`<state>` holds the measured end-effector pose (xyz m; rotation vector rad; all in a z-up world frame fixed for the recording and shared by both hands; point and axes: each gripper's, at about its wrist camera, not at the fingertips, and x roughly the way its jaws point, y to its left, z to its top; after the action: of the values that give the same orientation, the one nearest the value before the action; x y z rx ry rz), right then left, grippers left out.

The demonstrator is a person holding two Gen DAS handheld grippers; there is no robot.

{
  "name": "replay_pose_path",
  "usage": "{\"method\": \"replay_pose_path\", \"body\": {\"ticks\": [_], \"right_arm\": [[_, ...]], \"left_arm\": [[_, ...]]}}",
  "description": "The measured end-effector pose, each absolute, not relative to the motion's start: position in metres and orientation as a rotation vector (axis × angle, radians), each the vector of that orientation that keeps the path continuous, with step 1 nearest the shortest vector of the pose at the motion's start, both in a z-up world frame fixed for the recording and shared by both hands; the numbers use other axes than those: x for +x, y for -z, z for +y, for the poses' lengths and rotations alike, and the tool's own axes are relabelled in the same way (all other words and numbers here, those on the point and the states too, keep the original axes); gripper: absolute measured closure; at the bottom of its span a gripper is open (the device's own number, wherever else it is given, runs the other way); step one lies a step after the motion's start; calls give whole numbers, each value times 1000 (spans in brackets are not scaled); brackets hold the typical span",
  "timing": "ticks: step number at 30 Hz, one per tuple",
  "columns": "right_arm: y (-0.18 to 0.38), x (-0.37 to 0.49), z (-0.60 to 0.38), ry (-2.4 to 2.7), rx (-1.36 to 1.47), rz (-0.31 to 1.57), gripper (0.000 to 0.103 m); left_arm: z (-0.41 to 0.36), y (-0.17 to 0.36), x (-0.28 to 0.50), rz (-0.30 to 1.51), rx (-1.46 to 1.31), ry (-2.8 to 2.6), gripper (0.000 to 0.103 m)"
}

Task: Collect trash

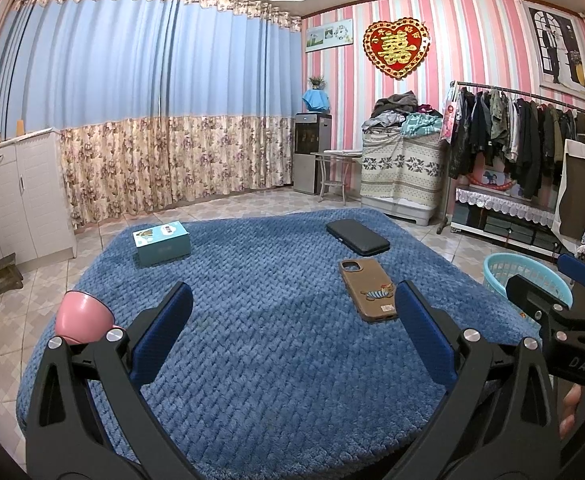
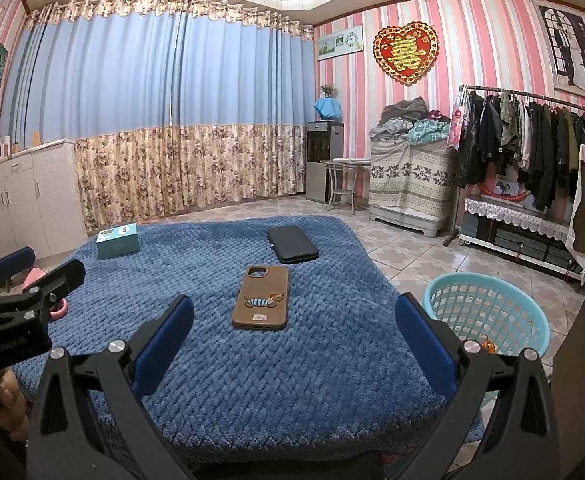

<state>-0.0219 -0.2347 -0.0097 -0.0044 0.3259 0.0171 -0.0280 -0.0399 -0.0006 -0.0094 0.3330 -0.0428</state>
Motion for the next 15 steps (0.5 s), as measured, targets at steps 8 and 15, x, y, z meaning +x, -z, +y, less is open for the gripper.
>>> {"method": "replay_pose_path", "body": {"ticks": [8,15], "right_arm": [[10,-22,-235,-17,-3,325,4],[10,-22,-235,-17,-4,324,4]], "left_arm": [[-40,-1,-28,333,-12,43,5],[-41,0,-29,333,-11,43,5]]}}
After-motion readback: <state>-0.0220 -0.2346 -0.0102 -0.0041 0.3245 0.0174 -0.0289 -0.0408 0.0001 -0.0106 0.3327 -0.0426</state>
